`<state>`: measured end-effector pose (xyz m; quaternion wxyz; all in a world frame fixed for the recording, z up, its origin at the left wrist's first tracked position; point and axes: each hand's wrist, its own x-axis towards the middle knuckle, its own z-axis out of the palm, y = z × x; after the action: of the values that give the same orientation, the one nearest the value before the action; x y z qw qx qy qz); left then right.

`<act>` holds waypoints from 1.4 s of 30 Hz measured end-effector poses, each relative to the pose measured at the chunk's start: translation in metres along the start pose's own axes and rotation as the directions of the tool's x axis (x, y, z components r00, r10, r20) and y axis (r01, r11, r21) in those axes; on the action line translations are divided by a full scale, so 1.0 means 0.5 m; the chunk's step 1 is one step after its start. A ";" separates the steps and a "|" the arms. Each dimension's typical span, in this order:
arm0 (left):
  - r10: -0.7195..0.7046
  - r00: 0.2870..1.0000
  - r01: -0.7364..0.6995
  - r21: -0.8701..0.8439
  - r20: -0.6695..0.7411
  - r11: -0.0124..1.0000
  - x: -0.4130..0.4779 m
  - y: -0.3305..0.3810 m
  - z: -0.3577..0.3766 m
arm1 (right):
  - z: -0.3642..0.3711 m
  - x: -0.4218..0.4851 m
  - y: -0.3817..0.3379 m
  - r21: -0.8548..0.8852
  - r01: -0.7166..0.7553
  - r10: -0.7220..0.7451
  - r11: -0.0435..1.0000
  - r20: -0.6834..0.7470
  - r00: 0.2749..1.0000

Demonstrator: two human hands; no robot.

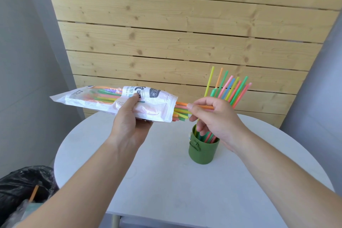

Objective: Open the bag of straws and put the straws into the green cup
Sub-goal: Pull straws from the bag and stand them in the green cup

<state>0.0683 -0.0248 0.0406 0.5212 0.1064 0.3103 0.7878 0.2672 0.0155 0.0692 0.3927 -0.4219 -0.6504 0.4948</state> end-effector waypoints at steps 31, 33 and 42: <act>-0.006 1.000 0.006 0.012 -0.003 1.000 -0.001 -0.005 -0.004 | -0.001 -0.016 0.024 0.235 0.019 0.013 0.972 -0.136 0.991; -0.005 1.000 0.005 0.011 -0.003 1.000 0.000 -0.006 -0.005 | 0.003 -0.020 0.028 0.257 0.007 0.031 0.966 -0.144 0.989; -0.023 1.000 0.023 0.012 -0.002 1.000 0.002 -0.005 -0.008 | 0.008 -0.033 0.032 0.094 -0.085 0.094 0.992 -0.092 0.991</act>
<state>0.0680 -0.0250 0.0355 0.5292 0.1054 0.3168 0.7800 0.2717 0.0012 0.0514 0.4196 -0.4559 -0.5882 0.5198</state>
